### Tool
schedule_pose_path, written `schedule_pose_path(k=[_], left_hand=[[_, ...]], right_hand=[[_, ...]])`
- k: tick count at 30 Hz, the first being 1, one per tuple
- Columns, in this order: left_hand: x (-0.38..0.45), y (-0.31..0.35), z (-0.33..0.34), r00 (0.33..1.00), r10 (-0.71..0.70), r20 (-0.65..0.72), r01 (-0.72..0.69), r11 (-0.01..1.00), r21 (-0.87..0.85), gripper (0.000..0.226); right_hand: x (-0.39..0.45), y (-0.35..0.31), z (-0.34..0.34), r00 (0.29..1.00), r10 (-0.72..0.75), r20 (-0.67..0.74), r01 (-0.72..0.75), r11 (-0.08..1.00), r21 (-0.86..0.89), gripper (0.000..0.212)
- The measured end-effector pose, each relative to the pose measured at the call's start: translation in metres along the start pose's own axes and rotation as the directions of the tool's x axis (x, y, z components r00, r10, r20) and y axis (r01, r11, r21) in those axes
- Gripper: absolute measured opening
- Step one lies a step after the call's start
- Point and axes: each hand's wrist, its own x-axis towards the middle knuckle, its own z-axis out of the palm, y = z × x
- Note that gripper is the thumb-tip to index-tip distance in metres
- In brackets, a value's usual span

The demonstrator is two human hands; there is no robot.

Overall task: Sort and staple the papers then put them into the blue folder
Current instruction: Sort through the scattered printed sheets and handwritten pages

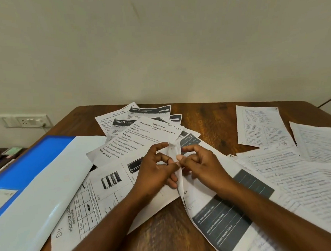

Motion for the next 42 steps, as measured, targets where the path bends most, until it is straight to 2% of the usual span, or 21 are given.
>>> schedule_pose_path(k=[3, 9, 15, 18, 21, 25, 30, 35, 42], left_hand=[[0.001, -0.001, -0.002, 1.0, -0.009, -0.011, 0.009, 1.0, 0.014, 0.075], [0.001, -0.007, -0.005, 1.0, 0.009, -0.001, -0.009, 0.999, 0.044, 0.071], [-0.001, -0.003, -0.006, 0.999, 0.031, -0.022, -0.031, 0.999, 0.008, 0.046], [0.0, -0.002, -0.006, 0.999, 0.021, -0.033, -0.021, 1.0, 0.008, 0.045], [0.0, -0.001, -0.005, 0.999, 0.027, -0.036, -0.027, 1.0, -0.001, 0.048], [0.0, -0.002, -0.005, 0.998, 0.049, -0.025, -0.048, 0.999, 0.018, 0.049], [0.001, -0.003, -0.005, 0.997, 0.039, -0.065, -0.038, 0.999, 0.016, 0.044], [0.002, -0.004, -0.007, 0.997, 0.047, -0.059, -0.046, 0.999, 0.028, 0.039], [0.003, -0.004, -0.008, 0.998, 0.039, -0.049, -0.039, 0.999, 0.003, 0.031]], right_hand=[[0.008, -0.004, 0.011, 0.997, 0.079, -0.017, -0.077, 0.99, 0.114, 0.021], [0.007, 0.002, 0.017, 1.0, 0.018, -0.016, -0.013, 0.966, 0.258, 0.019], [0.007, 0.01, 0.017, 1.0, -0.025, -0.014, 0.027, 0.968, 0.249, 0.019], [0.005, 0.011, 0.016, 0.999, -0.034, 0.005, 0.032, 0.966, 0.256, 0.017], [0.007, 0.011, 0.014, 0.998, -0.056, 0.014, 0.051, 0.967, 0.25, 0.026], [0.007, 0.009, 0.012, 0.998, -0.054, 0.041, 0.042, 0.966, 0.254, 0.025], [0.007, 0.009, 0.012, 0.994, -0.069, 0.079, 0.044, 0.958, 0.282, 0.034], [0.006, 0.008, 0.01, 0.993, -0.081, 0.084, 0.052, 0.952, 0.303, 0.024], [0.007, 0.008, 0.011, 0.994, -0.072, 0.08, 0.046, 0.959, 0.281, 0.027]])
